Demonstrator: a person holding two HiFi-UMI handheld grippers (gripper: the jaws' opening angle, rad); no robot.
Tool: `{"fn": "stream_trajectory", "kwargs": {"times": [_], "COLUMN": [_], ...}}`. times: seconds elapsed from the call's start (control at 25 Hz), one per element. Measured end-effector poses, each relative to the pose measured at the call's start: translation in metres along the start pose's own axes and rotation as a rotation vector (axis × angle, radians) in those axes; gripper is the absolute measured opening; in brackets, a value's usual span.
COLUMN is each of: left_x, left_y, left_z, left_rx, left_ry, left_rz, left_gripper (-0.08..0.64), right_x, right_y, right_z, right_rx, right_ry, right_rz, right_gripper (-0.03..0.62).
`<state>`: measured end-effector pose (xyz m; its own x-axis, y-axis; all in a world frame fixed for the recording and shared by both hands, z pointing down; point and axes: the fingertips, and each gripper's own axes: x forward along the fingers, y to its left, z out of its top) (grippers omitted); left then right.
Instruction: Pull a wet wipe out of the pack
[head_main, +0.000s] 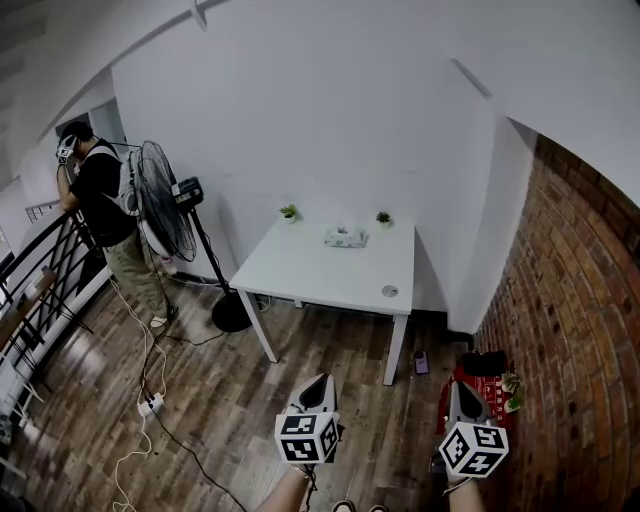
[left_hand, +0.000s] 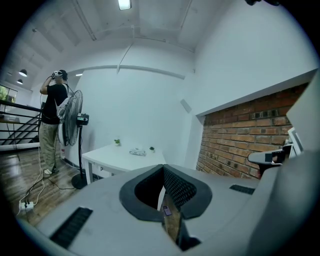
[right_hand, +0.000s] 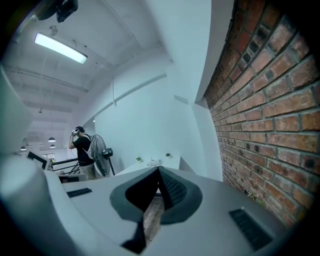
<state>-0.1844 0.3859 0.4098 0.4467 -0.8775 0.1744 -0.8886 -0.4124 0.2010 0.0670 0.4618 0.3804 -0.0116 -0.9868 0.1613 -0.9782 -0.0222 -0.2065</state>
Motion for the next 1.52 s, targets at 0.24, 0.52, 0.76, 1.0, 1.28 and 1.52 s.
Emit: {"fn": "stream_trajectory", "kwargs": {"times": [0.24, 0.52, 0.76, 1.0, 1.28, 1.52], "left_x": [0.006, 0.014, 0.02, 0.022, 0.026, 0.029], "left_y": [0.001, 0.004, 0.009, 0.018, 0.026, 0.032], "left_z": [0.002, 0.004, 0.006, 0.009, 0.012, 0.012], "left_rx": [-0.003, 0.001, 0.012, 0.015, -0.007, 0.002], "left_ry": [-0.004, -0.009, -0.009, -0.017, -0.025, -0.024], "left_rz": [0.001, 0.008, 0.01, 0.008, -0.024, -0.04], "left_gripper": [0.002, 0.002, 0.003, 0.003, 0.077, 0.127], "right_x": [0.002, 0.004, 0.011, 0.016, 0.021, 0.024], "right_y": [-0.005, -0.013, -0.012, -0.005, 0.0, 0.005], "right_z": [0.0, 0.003, 0.003, 0.003, 0.004, 0.001], "right_rx": [0.0, 0.001, 0.002, 0.001, -0.005, -0.006], "right_ry": [0.004, 0.0, -0.001, -0.001, -0.001, 0.005], "right_rz": [-0.007, -0.03, -0.038, -0.041, -0.055, -0.067], "right_gripper": [0.002, 0.002, 0.002, 0.002, 0.002, 0.002]}}
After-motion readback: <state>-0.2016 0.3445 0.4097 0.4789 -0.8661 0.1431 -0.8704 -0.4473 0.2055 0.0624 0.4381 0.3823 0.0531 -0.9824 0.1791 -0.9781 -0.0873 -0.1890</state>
